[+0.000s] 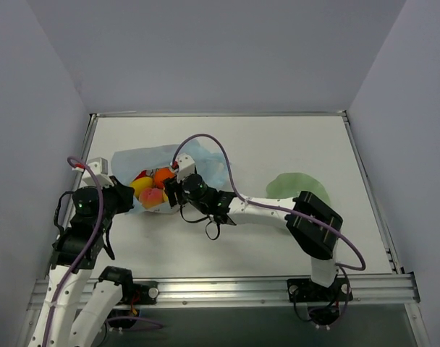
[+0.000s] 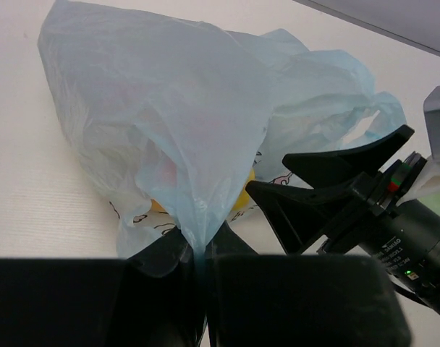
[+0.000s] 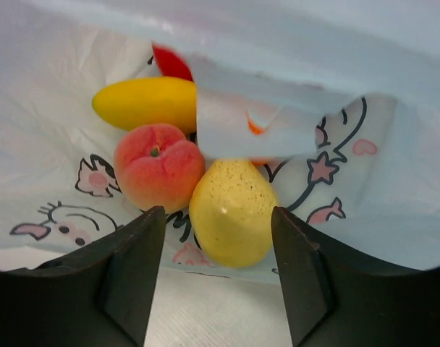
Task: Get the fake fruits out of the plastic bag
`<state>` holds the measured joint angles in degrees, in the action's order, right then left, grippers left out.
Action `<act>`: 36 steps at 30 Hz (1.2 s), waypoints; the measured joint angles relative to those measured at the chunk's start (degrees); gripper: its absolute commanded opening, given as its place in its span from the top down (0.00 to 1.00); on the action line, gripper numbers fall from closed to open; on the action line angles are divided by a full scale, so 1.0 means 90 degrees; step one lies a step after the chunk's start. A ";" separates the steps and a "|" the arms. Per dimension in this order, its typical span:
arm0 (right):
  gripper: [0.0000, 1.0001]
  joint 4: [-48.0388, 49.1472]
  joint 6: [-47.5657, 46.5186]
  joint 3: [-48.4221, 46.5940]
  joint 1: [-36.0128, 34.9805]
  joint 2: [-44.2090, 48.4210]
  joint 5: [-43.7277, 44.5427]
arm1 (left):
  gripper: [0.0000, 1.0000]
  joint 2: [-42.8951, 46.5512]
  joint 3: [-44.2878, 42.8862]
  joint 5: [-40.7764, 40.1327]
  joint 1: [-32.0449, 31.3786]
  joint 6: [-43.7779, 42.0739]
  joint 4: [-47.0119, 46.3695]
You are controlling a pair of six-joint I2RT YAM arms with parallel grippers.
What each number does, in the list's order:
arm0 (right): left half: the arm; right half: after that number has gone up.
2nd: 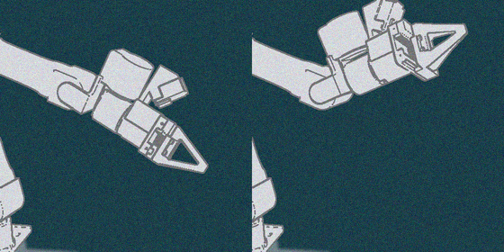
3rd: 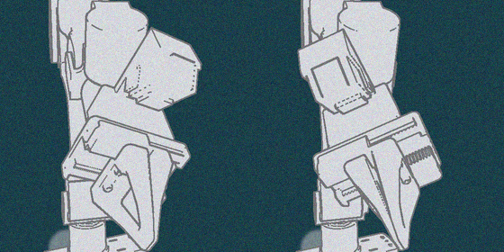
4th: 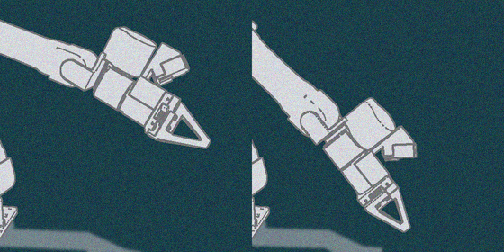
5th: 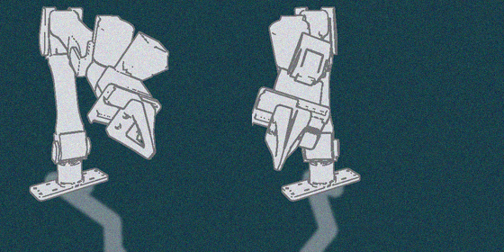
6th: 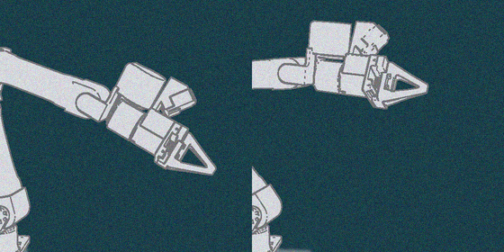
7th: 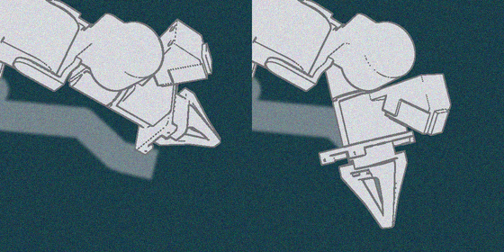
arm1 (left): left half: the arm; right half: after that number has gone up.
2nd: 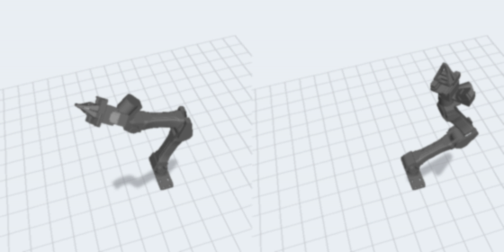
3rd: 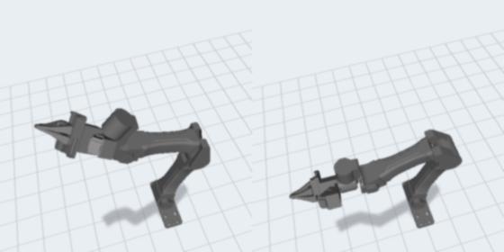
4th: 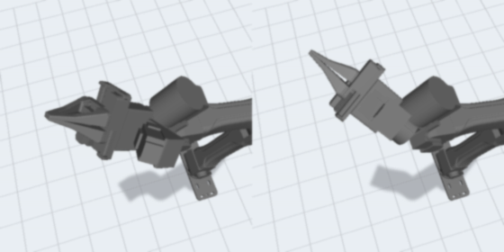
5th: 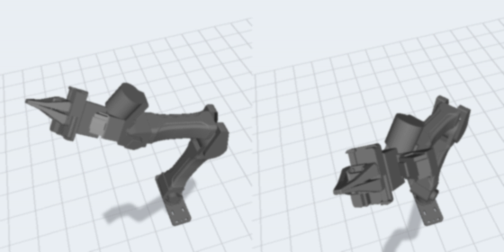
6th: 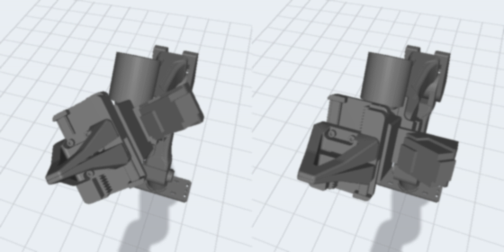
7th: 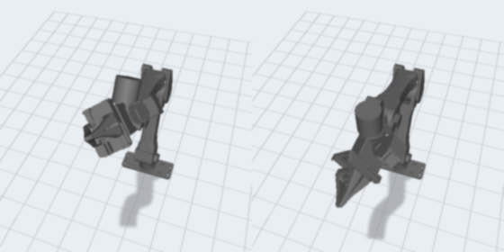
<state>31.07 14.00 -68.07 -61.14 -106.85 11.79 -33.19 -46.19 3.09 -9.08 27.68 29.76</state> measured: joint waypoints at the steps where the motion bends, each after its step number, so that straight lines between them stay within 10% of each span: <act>1: 0.39 0.0017 0.0000 -0.0085 0.0012 -0.0029 0.0024 | 0.98 0.0002 0.0000 0.0012 -0.0002 -0.0029 0.0007; 15: 0.19 0.0092 0.0126 -0.0578 0.0124 -0.1401 -0.0039 | 0.98 0.0029 0.0340 0.0316 -0.0236 0.0270 0.0376; 20: 0.30 0.0104 0.0250 -0.0580 0.0243 -0.1530 -0.0335 | 0.98 0.0160 0.0340 0.0192 -0.0238 0.0449 0.0559; 25: 0.69 0.0223 0.0313 -0.0515 0.0260 -0.1508 -0.0352 | 0.98 0.0015 0.0340 -0.0019 -0.0308 0.0610 0.0729; 36: 0.75 0.0304 0.0270 0.0622 0.0243 0.0158 -0.0294 | 0.98 -0.0308 0.0338 0.0187 -0.0197 0.0427 0.0755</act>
<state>33.80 16.43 -62.48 -58.96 -105.43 9.15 -35.97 -43.16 4.78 -10.85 31.53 36.56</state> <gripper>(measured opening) 0.694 0.027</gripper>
